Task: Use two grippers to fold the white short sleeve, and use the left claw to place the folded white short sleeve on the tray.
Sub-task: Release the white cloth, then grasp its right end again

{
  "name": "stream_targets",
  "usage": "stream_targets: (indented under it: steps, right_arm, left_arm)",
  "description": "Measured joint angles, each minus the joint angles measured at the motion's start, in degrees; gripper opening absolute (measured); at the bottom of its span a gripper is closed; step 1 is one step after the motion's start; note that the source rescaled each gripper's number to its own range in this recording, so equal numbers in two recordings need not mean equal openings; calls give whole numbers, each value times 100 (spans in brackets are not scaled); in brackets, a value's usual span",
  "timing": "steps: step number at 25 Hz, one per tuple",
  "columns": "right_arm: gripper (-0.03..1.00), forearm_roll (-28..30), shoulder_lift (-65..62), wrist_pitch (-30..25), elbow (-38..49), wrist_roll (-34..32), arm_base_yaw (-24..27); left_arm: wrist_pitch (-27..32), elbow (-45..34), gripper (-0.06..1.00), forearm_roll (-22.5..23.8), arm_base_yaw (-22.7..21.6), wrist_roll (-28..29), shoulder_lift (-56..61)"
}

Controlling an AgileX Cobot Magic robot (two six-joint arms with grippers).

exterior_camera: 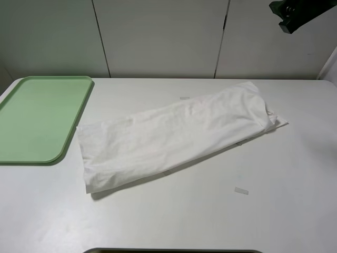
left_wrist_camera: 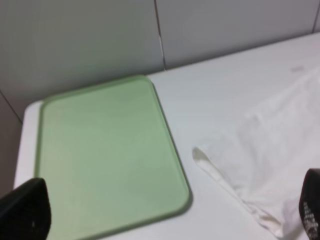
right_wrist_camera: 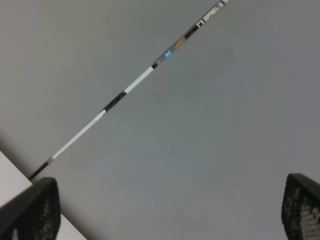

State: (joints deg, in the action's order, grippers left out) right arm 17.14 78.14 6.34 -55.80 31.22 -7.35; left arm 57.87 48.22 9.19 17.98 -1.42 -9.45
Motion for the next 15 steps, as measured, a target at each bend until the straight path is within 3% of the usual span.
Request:
stream_targets:
  steps: [1, 5, 15]
  right_arm:
    - [97, 0, 0, 0, 0, 0, 0]
    - [97, -8, 0, 0, 0, 0, 0]
    - [97, -276, 0, 0, 0, -45, 0]
  left_arm:
    - [-23, -445, 100, -53, 0, 41, 350]
    - [50, -1010, 100, -250, 0, 109, 794]
    - [352, -1827, 100, -732, 0, 193, 850]
